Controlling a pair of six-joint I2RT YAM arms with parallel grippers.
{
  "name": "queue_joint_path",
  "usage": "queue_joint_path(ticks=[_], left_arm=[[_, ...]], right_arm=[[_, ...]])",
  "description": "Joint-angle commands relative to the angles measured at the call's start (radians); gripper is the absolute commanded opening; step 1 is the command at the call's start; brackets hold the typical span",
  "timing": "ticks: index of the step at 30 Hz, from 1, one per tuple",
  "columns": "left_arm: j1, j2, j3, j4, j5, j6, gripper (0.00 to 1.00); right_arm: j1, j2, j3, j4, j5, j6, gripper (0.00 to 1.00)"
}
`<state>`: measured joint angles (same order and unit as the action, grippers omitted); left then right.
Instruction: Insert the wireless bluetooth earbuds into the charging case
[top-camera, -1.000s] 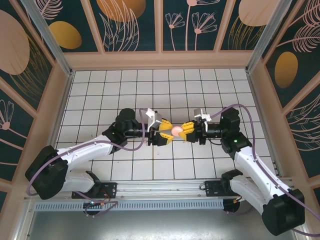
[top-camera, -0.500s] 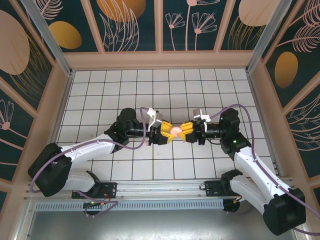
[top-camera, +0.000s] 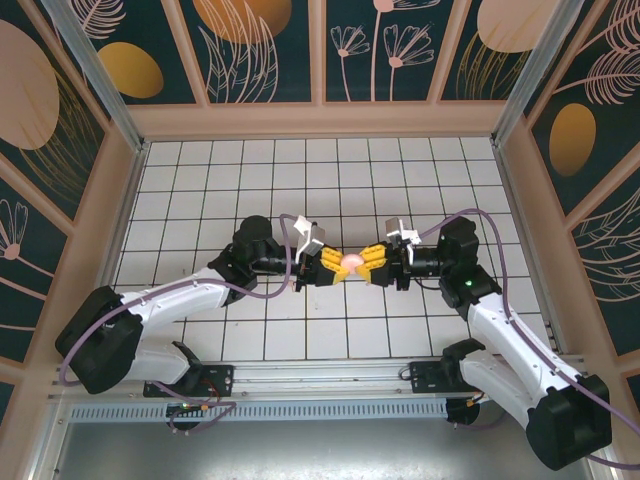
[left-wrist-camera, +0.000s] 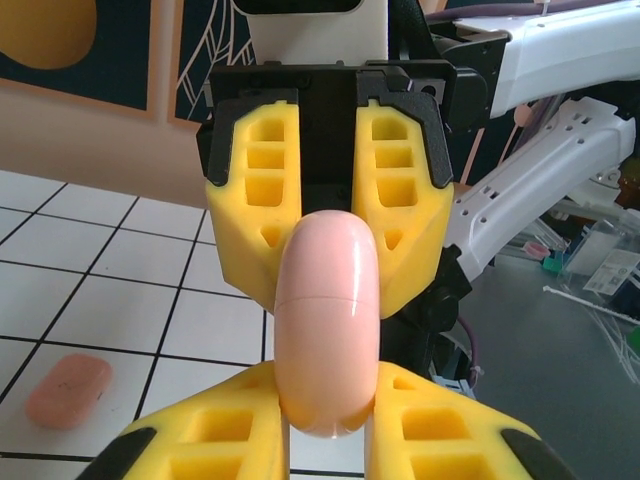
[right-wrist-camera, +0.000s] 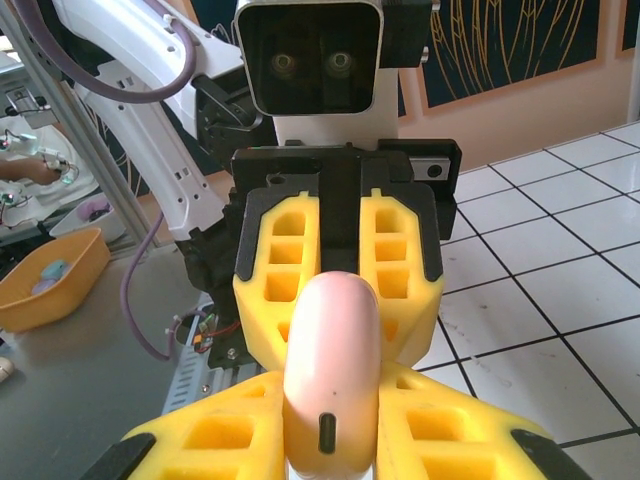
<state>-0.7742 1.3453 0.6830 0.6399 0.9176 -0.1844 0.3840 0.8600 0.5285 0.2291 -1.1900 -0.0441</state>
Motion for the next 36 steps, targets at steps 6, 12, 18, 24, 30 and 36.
queue_joint_path(ticks=[6, 12, 18, 24, 30, 36], left_arm=[[-0.015, -0.049, 0.098, -0.281, -0.062, 0.175, 0.13], [-0.016, -0.055, 0.158, -0.524, -0.114, 0.314, 0.11], [-0.015, -0.034, 0.223, -0.716, -0.16, 0.408, 0.11], [-0.017, 0.002, 0.283, -0.854, -0.183, 0.48, 0.1], [-0.018, 0.014, 0.297, -0.876, -0.169, 0.496, 0.1], [-0.023, 0.027, 0.32, -0.879, -0.173, 0.486, 0.1]], right_arm=[[0.004, -0.057, 0.004, -0.049, 0.109, 0.005, 0.5], [-0.01, -0.181, 0.012, -0.17, 0.195, -0.031, 0.62], [-0.009, -0.232, 0.075, -0.385, 0.266, -0.202, 0.75], [0.016, -0.163, 0.188, -0.646, 0.246, -0.522, 0.63], [0.064, -0.052, 0.25, -0.677, 0.25, -0.597, 0.62], [0.129, 0.064, 0.288, -0.69, 0.28, -0.637, 0.62]])
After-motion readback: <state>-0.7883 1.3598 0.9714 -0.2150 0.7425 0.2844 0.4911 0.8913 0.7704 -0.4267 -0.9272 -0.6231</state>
